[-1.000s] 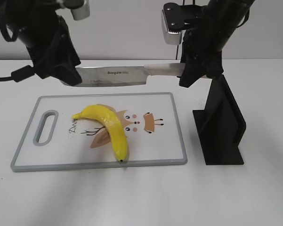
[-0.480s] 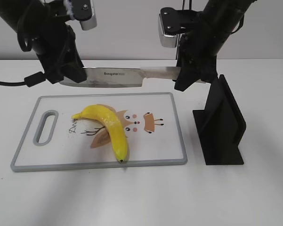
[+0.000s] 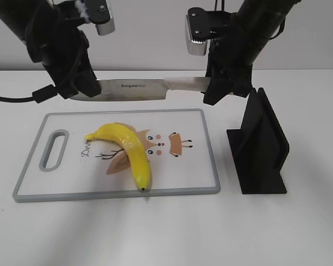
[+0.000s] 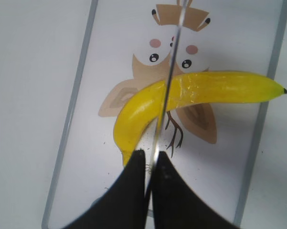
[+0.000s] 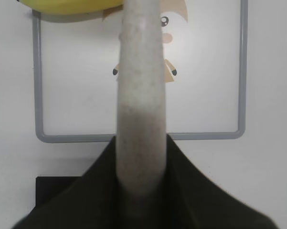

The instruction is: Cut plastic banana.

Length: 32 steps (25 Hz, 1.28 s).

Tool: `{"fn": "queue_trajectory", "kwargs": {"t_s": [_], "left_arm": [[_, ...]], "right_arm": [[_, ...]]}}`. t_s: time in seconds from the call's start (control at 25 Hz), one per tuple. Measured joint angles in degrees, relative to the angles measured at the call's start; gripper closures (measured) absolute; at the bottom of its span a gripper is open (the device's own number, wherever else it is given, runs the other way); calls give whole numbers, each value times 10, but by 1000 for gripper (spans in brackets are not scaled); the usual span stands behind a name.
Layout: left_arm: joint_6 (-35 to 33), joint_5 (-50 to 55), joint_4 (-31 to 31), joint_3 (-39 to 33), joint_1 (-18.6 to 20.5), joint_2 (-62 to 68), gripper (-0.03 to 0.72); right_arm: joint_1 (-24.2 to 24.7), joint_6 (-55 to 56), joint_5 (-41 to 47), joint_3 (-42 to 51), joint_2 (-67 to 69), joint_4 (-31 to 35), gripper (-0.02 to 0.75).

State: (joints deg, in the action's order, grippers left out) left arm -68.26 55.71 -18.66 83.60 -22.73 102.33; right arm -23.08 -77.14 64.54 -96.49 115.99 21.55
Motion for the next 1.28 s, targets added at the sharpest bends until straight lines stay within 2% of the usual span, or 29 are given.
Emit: {"fn": "queue_trajectory", "kwargs": {"t_s": [0.24, 0.56, 0.88, 1.08, 1.28], "left_arm": [[28, -13, 7, -8, -3, 0, 692], [56, -76, -3, -77, -9, 0, 687], [56, -113, -13, -95, -9, 25, 686], [54, -181, -21, -134, -26, 93, 685], [52, -194, -18, -137, -28, 99, 685]], "right_arm": [[0, 41, 1, 0, 1, -3, 563], [-2, 49, 6, 0, 10, -21, 556], [-3, 49, -15, 0, 49, -19, 547], [-2, 49, -15, -1, 125, -27, 537], [2, 49, -10, -10, 147, -27, 526]]}}
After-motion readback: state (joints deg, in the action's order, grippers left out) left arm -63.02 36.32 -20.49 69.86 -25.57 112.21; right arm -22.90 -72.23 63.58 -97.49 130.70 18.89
